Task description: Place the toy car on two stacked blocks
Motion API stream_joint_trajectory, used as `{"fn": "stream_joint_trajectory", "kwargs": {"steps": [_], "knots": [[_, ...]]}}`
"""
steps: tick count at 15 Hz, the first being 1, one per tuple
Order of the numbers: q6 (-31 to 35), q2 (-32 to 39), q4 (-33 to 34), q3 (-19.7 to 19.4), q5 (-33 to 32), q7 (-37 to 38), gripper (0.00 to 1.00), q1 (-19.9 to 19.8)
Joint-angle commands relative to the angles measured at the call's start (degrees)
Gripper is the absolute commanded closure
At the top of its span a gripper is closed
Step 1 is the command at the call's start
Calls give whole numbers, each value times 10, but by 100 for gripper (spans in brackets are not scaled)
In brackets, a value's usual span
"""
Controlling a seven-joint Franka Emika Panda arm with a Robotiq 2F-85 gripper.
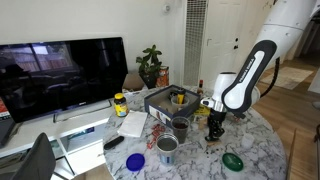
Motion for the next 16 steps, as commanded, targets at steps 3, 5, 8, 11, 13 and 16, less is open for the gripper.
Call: {"fn": "stream_joint_trajectory", "kwargs": {"steps": [3, 5, 8, 11, 13, 16], "knots": [[8, -46, -26, -39, -32, 23, 93, 9], [11, -51, -30, -55, -33, 24, 93, 6], [14, -43, -29, -85, -32, 32, 93, 6], [14, -25, -22, -101, -33, 36, 93, 4], [13, -13, -15, -98, -31, 36, 93, -1], [14, -7, -14, -97, -31, 46, 45, 1]]}}
